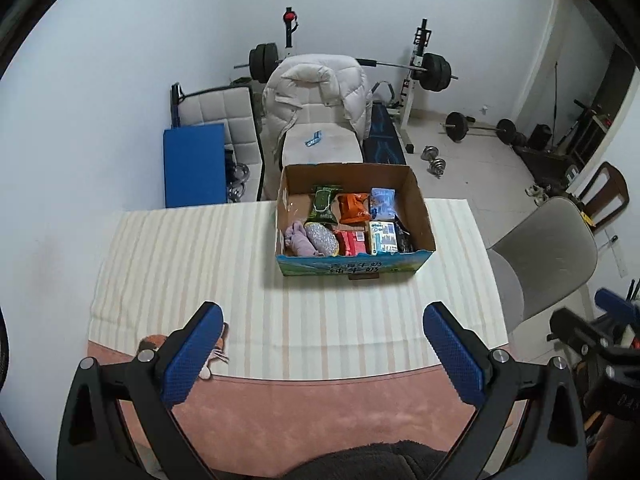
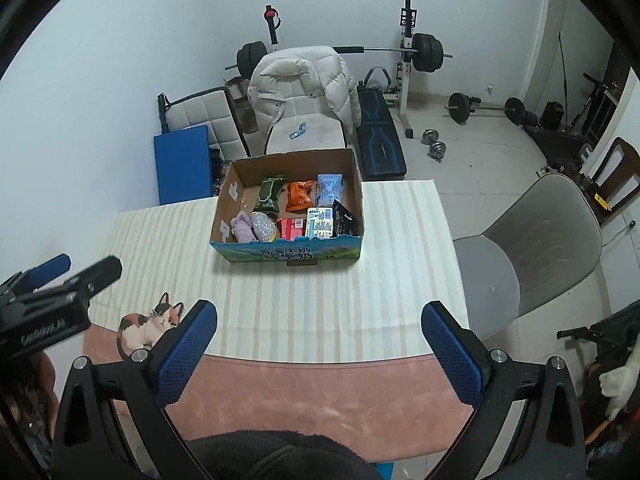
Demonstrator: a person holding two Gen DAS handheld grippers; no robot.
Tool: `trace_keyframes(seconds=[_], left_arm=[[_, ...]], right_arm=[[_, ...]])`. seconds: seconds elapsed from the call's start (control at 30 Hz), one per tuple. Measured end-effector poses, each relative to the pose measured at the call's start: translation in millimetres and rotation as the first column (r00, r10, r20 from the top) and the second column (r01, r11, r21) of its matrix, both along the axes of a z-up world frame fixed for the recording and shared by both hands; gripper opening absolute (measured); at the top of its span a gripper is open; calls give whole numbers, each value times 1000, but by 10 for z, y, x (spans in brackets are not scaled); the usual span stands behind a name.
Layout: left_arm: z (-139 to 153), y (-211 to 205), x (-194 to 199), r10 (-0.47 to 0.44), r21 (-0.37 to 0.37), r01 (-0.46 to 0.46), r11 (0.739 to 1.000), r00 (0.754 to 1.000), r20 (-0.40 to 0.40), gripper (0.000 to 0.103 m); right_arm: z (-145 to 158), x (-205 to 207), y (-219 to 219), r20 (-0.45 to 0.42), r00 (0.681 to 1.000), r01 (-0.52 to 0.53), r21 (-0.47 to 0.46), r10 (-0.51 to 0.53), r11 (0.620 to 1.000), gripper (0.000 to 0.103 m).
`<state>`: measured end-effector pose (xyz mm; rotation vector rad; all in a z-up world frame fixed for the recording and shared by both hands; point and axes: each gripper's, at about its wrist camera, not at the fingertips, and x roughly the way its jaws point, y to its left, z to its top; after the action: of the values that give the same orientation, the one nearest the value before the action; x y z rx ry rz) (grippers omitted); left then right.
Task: Organize soft objects
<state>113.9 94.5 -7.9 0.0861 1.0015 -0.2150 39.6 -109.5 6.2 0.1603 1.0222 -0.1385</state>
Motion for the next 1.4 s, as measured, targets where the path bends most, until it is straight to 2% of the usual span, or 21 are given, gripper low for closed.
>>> trace_keyframes(seconds=[0.2,0.33,0.47,0.93,1.4], left_arm=[[33,-53,12,-17,-20,18,1000,999,38,103],[29,-103,69,-18,-1,18,1000,997,77,103],[-30,-148,166,-15,18,14,1000,997,79,103],[4,-69,301,38,-6,-38,999,995,87,103],[22,-67,315,46,-13,-45,999,995,94,103]], right_arm=[[58,48,30,35,999,17,-47,-15,999,103],[84,144,38,63,998,32,-81,-27,996,103],[78,261,23,72,997,43,-96,-36,994,103],[24,508,-89,81,996,57,-93,-49,994,103],[39,524,-105,85,995,61,-93,-53,994,103]])
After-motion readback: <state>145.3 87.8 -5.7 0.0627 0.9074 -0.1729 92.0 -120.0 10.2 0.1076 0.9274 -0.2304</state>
